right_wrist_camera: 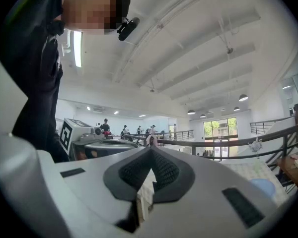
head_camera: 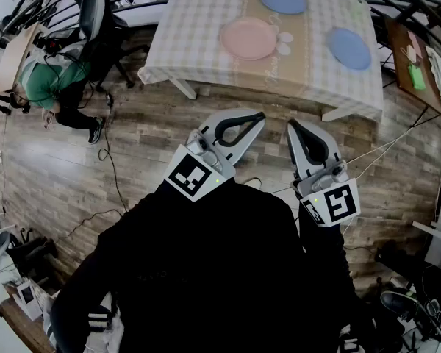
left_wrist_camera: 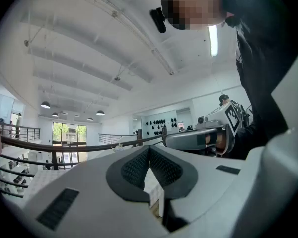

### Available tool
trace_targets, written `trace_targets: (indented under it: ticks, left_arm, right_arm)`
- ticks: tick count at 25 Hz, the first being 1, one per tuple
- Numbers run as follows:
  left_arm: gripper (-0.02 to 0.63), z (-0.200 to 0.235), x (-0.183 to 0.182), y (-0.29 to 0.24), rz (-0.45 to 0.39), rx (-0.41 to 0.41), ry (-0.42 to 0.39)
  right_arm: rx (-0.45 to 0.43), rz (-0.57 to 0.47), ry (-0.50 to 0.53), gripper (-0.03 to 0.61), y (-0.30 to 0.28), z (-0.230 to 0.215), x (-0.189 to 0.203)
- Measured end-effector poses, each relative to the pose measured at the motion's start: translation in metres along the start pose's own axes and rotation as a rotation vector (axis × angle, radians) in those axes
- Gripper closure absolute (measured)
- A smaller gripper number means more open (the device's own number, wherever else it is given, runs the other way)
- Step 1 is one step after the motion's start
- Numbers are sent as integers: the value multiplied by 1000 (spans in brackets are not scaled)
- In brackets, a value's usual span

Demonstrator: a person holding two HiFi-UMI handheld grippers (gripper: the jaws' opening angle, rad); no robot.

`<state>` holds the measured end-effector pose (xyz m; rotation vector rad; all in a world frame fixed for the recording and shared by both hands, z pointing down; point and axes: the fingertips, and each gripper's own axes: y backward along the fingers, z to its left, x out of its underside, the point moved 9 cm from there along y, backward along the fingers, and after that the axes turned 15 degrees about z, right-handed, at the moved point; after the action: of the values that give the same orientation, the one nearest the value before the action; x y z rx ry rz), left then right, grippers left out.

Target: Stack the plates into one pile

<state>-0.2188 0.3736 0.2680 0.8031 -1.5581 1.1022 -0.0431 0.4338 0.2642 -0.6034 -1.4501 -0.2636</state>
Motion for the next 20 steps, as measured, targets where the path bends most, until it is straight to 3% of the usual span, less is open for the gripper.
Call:
trace_targets:
  ticks: [20]
  left_arm:
    - [592,-31,-2,5,1,-14,-19]
  right_arm:
    - [35,-23,-10,572,30,2,10]
